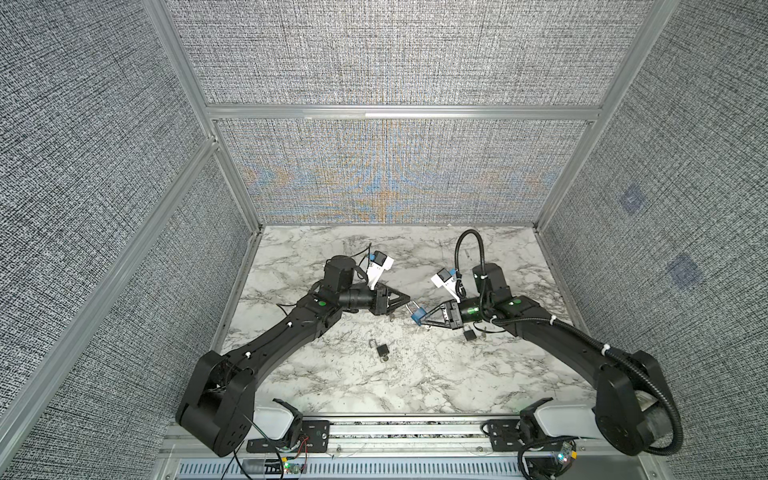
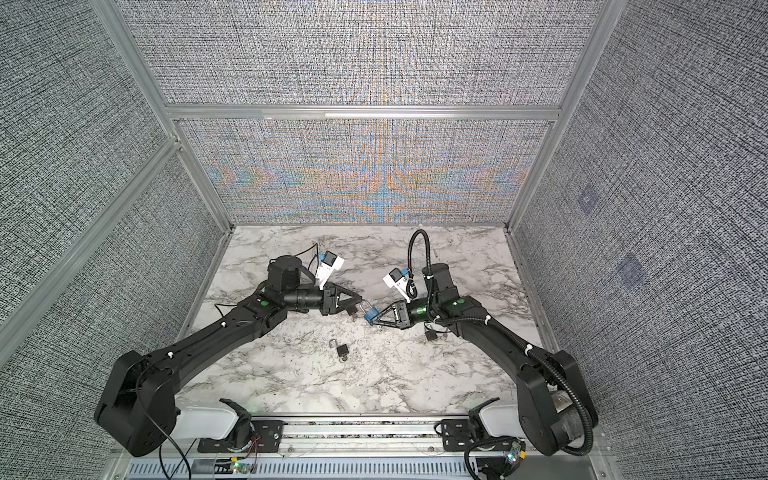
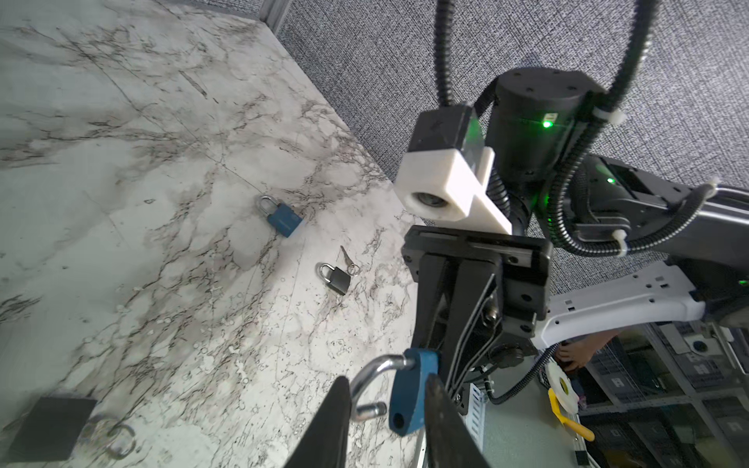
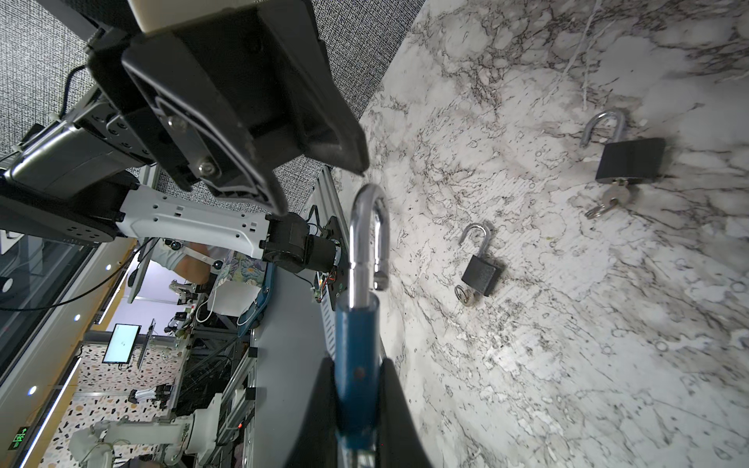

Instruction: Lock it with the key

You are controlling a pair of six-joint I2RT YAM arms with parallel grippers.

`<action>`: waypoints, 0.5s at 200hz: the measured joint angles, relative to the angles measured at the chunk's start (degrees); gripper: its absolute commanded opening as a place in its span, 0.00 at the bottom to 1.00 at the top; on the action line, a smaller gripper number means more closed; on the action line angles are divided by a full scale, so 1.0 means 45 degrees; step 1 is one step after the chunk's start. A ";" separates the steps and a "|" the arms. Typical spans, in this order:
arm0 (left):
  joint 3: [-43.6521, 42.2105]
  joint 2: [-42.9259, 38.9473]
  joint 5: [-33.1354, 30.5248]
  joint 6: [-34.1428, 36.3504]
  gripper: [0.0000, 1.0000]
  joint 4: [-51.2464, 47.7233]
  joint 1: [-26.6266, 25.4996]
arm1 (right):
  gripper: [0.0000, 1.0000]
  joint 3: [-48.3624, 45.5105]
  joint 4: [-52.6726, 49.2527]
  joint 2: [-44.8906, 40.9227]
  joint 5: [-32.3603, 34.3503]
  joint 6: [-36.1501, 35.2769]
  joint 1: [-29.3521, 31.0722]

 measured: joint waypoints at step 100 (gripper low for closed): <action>-0.0044 0.0423 -0.0121 0.0010 0.38 0.0262 0.0068 | 0.00 0.0155 -0.0044 0.0248 -0.0160 0.0000 0.0010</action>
